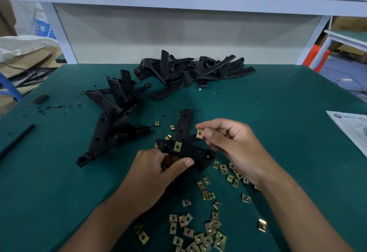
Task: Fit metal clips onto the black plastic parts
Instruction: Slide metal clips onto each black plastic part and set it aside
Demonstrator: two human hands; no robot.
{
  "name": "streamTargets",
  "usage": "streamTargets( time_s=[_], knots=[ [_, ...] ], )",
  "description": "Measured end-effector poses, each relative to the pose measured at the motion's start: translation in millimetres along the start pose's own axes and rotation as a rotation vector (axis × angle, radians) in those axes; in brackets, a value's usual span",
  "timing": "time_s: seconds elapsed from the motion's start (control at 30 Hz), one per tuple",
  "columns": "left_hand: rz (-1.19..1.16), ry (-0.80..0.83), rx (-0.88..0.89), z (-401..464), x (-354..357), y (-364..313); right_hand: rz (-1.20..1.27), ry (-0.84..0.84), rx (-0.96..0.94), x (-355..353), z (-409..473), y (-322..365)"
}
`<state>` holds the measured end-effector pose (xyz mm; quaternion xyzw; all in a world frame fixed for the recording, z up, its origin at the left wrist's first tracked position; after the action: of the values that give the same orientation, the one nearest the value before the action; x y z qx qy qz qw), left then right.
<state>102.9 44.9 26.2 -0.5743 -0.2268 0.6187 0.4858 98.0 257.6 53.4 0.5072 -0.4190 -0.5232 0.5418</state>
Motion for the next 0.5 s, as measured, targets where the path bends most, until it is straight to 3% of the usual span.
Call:
streamTargets(
  time_s=[0.27, 0.5],
  knots=[
    [0.033, -0.05, 0.073, -2.3, -3.9, -8.8, -0.065, 0.069, 0.023, -0.1, -1.4, 2.4],
    [0.005, -0.081, 0.027, -1.2, -3.3, -2.0, -0.1, 0.075, 0.026, -1.6, -1.7, 1.9]
  ],
)
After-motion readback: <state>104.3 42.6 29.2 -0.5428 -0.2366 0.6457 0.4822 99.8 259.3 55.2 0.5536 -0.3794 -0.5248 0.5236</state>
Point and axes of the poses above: each hand's wrist, its own z-axis towards the middle knuckle, its own x-axis out of the palm, y = z × x, the point moved 1 cm from there along z, towards the middle knuckle, and after that the axes turned 3 degrees about -y, right-handed, at the moved point
